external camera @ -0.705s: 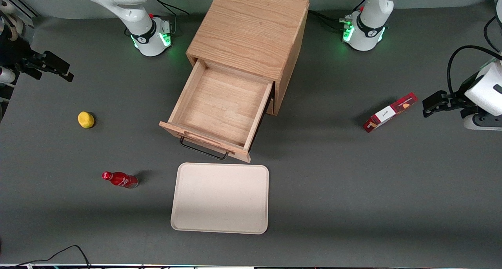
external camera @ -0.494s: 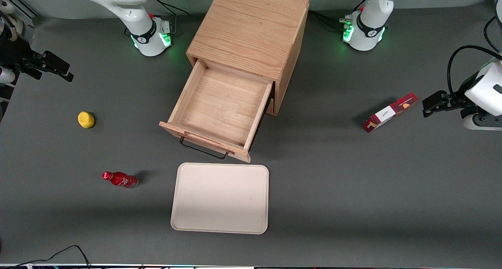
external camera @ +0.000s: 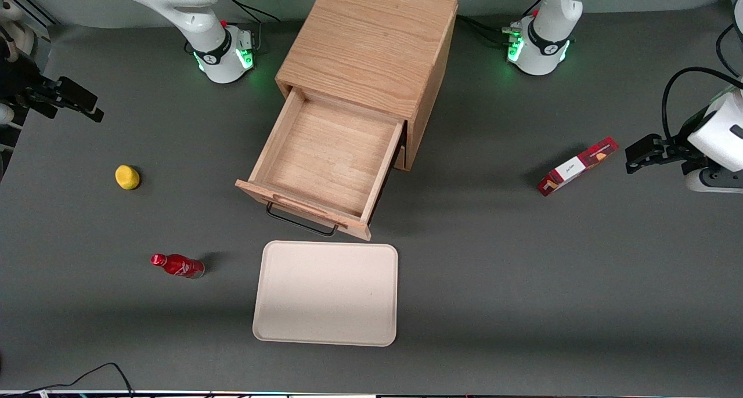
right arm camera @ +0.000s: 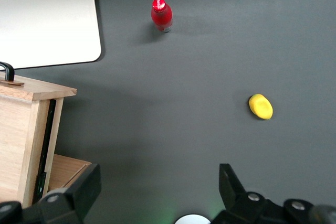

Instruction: Close top drawer

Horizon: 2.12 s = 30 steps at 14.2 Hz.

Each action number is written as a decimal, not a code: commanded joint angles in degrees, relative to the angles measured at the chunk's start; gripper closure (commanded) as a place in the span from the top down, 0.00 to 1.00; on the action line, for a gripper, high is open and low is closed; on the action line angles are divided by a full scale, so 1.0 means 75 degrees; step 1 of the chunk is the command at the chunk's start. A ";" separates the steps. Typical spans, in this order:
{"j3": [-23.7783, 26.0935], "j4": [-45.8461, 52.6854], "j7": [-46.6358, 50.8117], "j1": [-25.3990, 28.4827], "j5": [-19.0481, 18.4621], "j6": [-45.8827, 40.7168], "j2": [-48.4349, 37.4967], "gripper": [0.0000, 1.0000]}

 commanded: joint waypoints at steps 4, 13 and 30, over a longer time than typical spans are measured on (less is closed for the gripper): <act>0.0061 0.0259 -0.0052 0.0072 0.0029 -0.0422 0.0077 1.00; 0.0318 0.1266 -0.0016 0.0107 -0.0077 -0.0565 0.0886 1.00; 0.1784 0.3306 -0.8169 0.0178 0.0697 -0.0577 0.2618 1.00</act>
